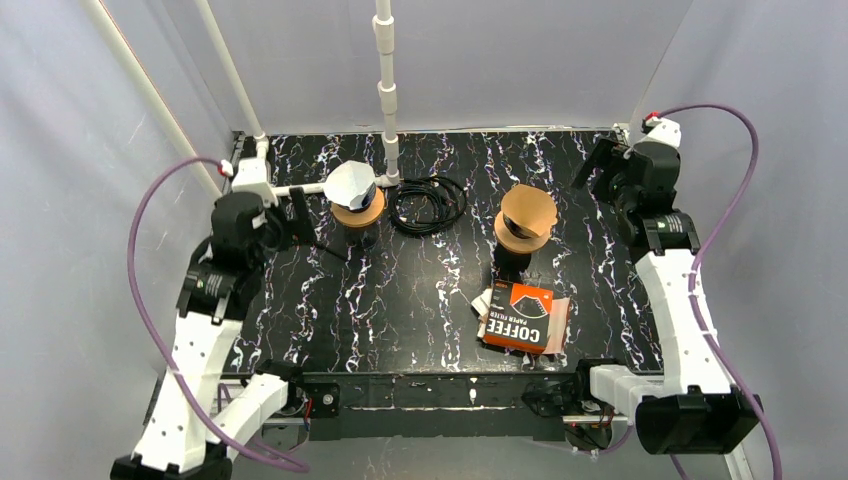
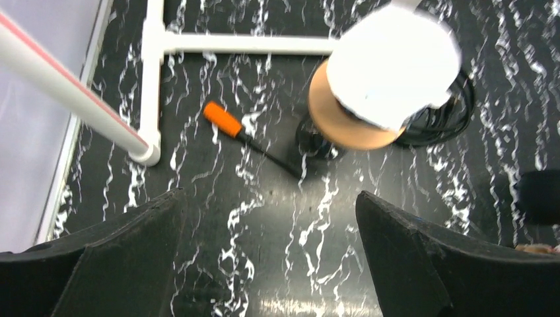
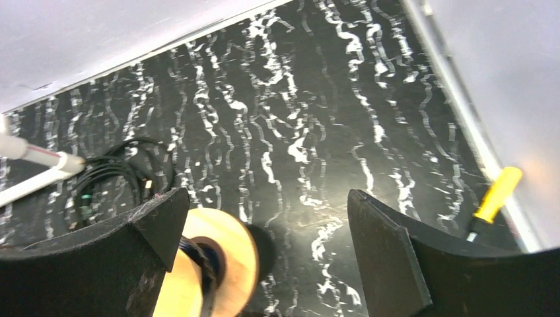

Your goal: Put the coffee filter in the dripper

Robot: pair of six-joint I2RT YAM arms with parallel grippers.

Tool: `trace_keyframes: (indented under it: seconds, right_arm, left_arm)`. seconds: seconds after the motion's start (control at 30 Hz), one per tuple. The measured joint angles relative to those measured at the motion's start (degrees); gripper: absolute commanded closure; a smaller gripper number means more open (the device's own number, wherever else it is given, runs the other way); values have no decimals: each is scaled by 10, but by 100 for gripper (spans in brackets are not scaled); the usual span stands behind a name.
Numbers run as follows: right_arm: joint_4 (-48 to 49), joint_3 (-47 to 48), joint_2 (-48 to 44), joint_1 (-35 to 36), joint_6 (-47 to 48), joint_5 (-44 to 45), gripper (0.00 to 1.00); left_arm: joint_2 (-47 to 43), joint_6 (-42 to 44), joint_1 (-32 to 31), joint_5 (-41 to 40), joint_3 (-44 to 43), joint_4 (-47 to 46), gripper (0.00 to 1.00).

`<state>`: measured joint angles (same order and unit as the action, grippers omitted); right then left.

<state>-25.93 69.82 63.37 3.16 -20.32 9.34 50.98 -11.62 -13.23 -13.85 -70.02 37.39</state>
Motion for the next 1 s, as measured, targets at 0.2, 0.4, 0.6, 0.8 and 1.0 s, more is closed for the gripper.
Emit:
trace_keyframes:
  seconds: [0.2,0.4,0.6,0.8,1.0]
  right_arm:
    - [11,-78,-83,-1,58,82,2]
    - [23,-220,-171,-1,86,180,1]
    - [58,-361,-226,-2,107,193,2]
    - [150,-485,-261,-2,120,191,2]
    - [262,-551,-246,-2,150,167,1]
  left_arm:
    - [-103,-13,0,-1,140,-20,2]
    - [-129,-21,0,-8,243,-71,2]
    - [-130,24,0,-13,367,-177,2]
    - [-88,84,0,-10,429,-272,2]
    - [-45,120,0,-10,469,-372,2]
